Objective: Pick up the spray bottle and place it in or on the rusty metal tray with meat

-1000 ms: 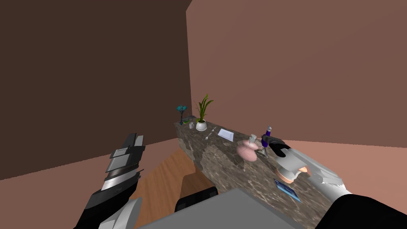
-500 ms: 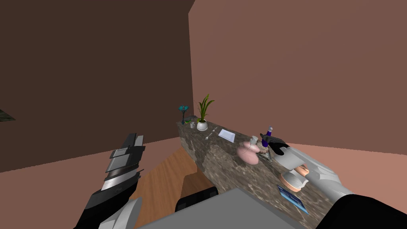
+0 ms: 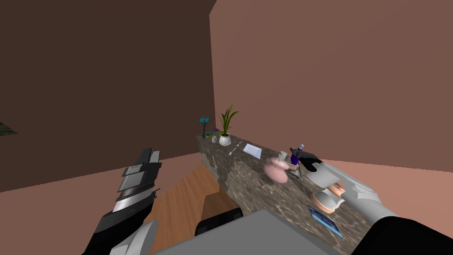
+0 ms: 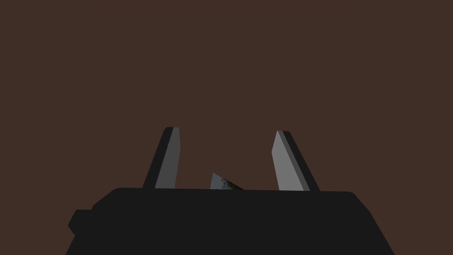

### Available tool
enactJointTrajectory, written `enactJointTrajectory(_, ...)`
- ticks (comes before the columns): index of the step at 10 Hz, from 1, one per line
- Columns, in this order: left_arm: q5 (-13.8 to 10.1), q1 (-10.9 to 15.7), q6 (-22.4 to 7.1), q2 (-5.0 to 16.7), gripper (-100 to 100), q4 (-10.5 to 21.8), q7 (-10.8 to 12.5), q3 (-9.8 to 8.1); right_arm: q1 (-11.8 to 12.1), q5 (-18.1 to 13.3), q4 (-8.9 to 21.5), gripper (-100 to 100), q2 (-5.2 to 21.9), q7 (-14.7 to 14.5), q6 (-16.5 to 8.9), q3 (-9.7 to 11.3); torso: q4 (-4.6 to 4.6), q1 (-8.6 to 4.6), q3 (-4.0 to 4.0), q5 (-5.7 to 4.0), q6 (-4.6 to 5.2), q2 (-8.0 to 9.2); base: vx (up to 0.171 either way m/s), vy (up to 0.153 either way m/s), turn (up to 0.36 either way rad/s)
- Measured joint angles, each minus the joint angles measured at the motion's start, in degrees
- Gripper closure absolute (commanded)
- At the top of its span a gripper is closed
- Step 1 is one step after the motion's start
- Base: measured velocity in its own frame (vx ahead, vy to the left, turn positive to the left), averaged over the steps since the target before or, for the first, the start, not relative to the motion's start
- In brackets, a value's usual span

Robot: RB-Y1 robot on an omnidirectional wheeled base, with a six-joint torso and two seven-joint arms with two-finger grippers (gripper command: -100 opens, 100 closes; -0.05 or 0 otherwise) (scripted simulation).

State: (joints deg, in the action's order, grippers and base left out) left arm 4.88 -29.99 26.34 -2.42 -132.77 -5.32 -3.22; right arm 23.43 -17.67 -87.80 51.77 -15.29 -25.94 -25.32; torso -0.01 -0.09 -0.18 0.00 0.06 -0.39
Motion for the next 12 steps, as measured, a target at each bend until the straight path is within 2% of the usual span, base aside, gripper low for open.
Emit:
enactJointTrajectory(5, 0.0, 0.0, 0.0, 0.0, 0, 0.0, 0.0, 0.0, 2.8, 5.38, -3.62, -100, 4.95, 0.17, -3.67, -1.02, 0.01, 0.0, 0.02, -0.01, 0.0, 0.04, -0.019, 0.001, -0.001)
enactJointTrajectory(7, 0.0, 0.0, 0.0, 0.0, 0, 0.0, 0.0, 0.0, 4.36, 8.37, -5.86, -100, 7.66, 0.23, -5.94, -1.56, 0.01, 0.01, 0.03, -0.01, 0.0, 0.05, -0.015, 0.001, 0.0)
enactJointTrajectory(8, 0.0, 0.0, 0.0, 0.0, 0, 0.0, 0.0, 0.0, 4.39, 8.47, -5.91, 0, 7.76, 0.24, -6.08, -1.58, 0.0, -0.01, 0.01, -0.03, 0.0, 0.02, 0.0, 0.0, 0.0)
enactJointTrajectory(12, 0.0, 0.0, 0.0, 0.0, 0, 0.0, 0.0, 0.0, 4.39, 8.46, -5.9, 0, 7.74, 0.24, -6.06, -1.58, -0.01, -0.02, -0.02, -0.03, 0.0, -0.03, 0.0, 0.0, 0.0)
